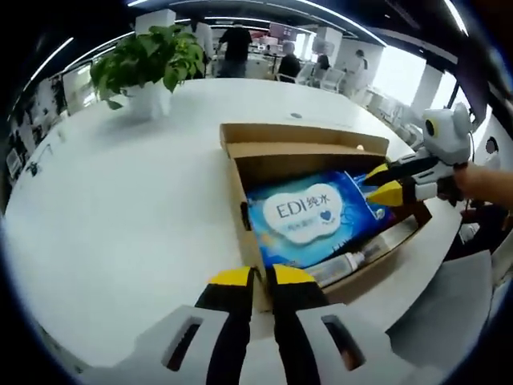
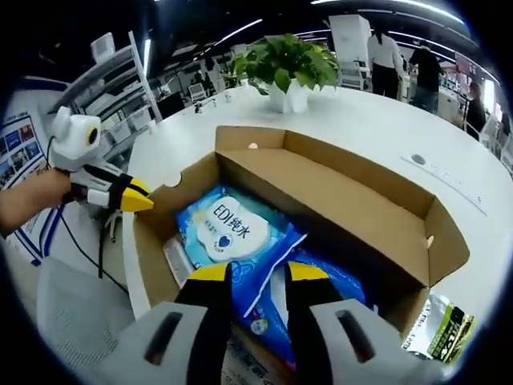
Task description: Operate the shoe box by opening the lid, removing the specified soft item, and placing it in the target area until the item is outside and the box remains undamaged.
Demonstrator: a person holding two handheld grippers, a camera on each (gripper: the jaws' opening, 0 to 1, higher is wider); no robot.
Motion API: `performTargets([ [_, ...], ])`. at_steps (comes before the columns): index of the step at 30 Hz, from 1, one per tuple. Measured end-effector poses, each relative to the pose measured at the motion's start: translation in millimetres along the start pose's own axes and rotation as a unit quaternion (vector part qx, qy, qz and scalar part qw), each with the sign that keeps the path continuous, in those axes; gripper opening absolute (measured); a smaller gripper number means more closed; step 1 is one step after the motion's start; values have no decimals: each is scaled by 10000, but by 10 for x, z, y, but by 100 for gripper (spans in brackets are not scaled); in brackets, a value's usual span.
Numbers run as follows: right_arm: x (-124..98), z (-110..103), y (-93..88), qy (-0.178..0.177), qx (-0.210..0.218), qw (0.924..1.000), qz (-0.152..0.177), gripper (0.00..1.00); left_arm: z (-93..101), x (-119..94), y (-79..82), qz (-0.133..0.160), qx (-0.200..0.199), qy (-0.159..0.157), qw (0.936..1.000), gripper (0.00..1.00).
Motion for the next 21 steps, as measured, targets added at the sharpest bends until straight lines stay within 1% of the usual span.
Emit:
performTargets([
  [3,65,12,-27,-7,47,10000,-76,23,-12,-1,-2,9,-72,-18,10000,6],
  [6,100,-7,-35,37,118,9999,-84,20,-16,1,-6,20,-99,-25,9999,5],
  [11,181,-23,-52,25,183,9997,-134,19,-18,2,-9,26,-147,-24,9999,5],
  [12,196,-20,-50,14,218,9997,-130,18,-21,4,-10,29,-150,-23,9999,5],
  [15,206,-23,-36,-24,253,9996,-101,9,-23,7,-13,38,-172,-22,9998,5],
  [17,200,-13,-26,-172,99,9997,-128,4,-25,7,-14,38,-186,-18,9998,5],
  [21,190,0,-33,-160,174,9996,-178,2,-29,12,-15,29,-190,-6,9998,5],
])
Point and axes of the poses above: the point that each gripper's makers call its tool centre point, and the gripper's own axes: x roughly forward along the fingers, z roughly to its right, y roughly out of its top, the point moved 8 cm from there along -x, roughly backward along the fingers, and after that the axes turned 8 degrees about x, right-handed, at the moved point
